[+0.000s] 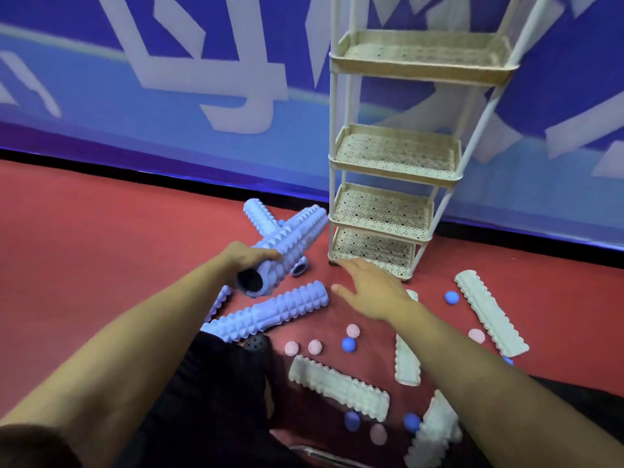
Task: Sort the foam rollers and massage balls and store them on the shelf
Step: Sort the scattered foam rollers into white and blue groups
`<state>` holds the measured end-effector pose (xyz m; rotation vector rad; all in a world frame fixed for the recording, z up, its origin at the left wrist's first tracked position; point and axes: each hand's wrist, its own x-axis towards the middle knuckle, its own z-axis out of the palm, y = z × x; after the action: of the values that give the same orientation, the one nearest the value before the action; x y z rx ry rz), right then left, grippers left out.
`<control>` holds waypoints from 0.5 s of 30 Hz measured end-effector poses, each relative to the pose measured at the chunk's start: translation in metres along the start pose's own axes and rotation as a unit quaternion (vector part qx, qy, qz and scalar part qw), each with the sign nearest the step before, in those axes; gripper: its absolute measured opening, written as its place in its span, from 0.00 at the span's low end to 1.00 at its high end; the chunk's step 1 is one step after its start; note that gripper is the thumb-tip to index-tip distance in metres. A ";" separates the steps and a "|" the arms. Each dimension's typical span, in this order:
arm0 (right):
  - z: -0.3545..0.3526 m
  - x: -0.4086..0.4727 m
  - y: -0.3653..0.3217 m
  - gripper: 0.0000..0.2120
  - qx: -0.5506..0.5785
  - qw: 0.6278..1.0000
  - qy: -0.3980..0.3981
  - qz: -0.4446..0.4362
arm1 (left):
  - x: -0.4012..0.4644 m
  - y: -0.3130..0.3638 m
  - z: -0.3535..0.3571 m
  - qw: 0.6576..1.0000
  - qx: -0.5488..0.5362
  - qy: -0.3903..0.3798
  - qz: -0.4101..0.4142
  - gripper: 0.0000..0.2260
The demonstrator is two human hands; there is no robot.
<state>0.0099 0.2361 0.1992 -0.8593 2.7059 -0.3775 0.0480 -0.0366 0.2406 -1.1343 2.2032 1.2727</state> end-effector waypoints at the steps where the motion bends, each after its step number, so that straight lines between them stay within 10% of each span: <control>1: -0.004 -0.005 -0.001 0.32 0.001 1.000 0.002 -0.004 | -0.010 0.004 0.000 1.000 0.014 -0.010 0.005 0.20; 15: -0.036 -0.071 0.024 0.48 0.025 0.999 0.005 -0.022 | -0.064 0.036 0.019 0.965 0.215 -0.119 0.091 0.39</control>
<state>0.0408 0.3026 0.2378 -0.9061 2.6786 -0.4587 0.0575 0.0185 0.2911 -0.5926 2.2825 0.8722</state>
